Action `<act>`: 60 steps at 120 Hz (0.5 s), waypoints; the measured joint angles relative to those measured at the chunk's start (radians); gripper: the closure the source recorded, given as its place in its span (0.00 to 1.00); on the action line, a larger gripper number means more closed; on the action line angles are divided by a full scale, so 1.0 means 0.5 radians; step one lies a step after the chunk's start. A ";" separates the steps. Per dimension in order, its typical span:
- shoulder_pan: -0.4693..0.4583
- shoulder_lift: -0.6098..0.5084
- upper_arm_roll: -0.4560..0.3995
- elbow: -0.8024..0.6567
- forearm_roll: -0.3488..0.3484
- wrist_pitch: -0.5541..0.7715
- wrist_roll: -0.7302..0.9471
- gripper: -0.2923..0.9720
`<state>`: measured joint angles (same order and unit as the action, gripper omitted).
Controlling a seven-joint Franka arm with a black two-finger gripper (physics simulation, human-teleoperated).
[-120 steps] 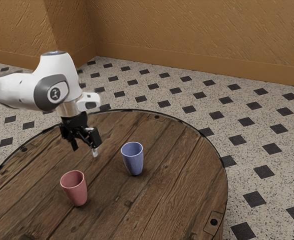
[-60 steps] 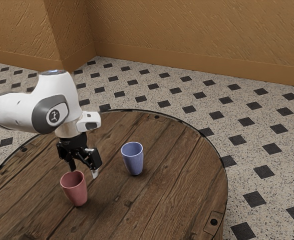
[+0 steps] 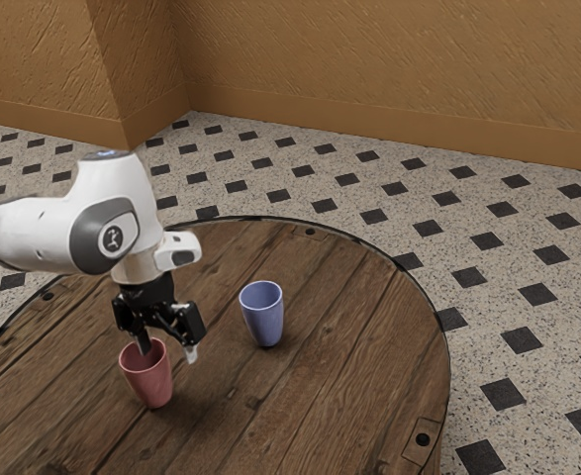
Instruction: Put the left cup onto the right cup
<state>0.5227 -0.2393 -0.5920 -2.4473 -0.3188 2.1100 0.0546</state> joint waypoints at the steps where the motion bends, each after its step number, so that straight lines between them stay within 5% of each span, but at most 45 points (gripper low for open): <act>1: 0.000 0.002 0.000 0.000 0.000 0.001 -0.001 0.23; 60: 0.012 0.183 0.017 0.004 0.047 0.072 -0.040 0.23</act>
<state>0.5289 -0.1481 -0.5834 -2.4453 -0.2951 2.1461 0.0345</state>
